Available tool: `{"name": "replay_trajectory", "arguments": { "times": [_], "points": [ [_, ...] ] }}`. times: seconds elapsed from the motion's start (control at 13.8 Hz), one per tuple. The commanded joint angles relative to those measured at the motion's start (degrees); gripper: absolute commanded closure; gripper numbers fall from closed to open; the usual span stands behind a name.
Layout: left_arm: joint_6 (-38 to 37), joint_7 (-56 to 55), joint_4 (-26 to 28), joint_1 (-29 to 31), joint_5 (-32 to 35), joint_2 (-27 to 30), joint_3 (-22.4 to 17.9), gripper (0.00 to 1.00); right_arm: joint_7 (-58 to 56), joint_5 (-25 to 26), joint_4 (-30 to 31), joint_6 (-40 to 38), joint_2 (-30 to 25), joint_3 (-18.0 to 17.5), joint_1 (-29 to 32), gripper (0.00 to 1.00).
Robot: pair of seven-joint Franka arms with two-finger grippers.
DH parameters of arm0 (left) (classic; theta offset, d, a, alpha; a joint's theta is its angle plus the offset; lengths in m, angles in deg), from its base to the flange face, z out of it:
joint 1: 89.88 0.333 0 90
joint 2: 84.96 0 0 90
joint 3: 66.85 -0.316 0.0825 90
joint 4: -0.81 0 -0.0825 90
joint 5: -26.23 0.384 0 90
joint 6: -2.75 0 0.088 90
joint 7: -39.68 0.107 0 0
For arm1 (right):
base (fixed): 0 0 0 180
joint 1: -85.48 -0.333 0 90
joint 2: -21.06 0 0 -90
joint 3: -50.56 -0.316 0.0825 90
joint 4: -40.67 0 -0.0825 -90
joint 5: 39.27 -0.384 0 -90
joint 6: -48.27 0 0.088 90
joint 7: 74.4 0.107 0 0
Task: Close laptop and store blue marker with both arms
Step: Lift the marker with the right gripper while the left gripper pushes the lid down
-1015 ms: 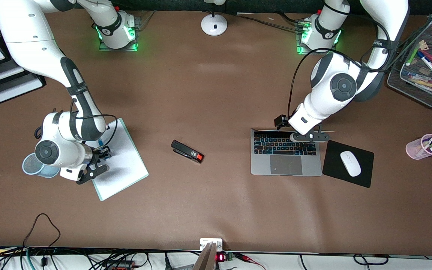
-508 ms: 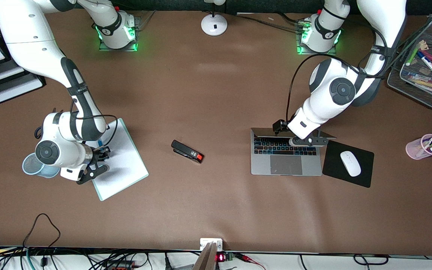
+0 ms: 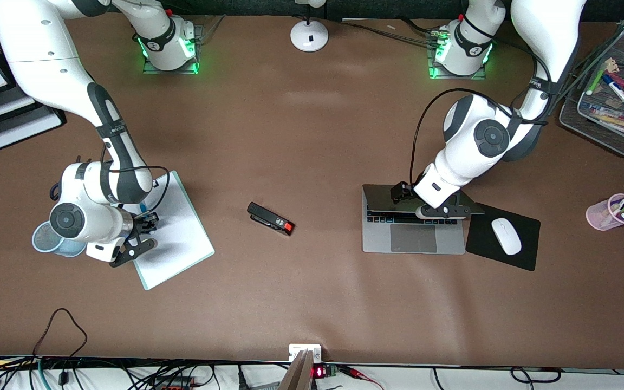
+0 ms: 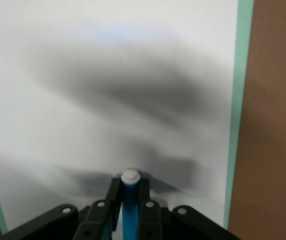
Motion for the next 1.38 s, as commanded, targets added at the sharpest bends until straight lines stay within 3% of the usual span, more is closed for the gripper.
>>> {"name": "replay_trajectory", "arguments": {
  "times": [0.0, 0.65, 0.94, 1.31],
  "points": [
    [2.1, -0.3, -1.9, 0.0, 1.6, -2.9, -0.1, 0.0, -0.9, 1.2, -4.3, -1.4, -0.3, -0.1, 0.4, 0.86],
    [7.1, -0.2, -3.5, -0.3, 1.7, -8.3, -1.1, 0.0, -2.2, 0.4, -4.7, -4.3, -8.8, -0.6, 1.4, 0.91],
    [7.1, -1.2, -4.8, -0.4, 7.8, -10.3, -2.2, 0.0, -2.5, 0.5, -4.6, -5.1, -13.2, -0.7, 1.0, 0.91],
    [9.6, -1.2, -4.8, -0.6, 7.9, -12.5, -2.3, 0.0, -17.4, 0.2, -4.5, -4.4, -18.4, -0.6, 1.4, 0.9]
  ]
}}
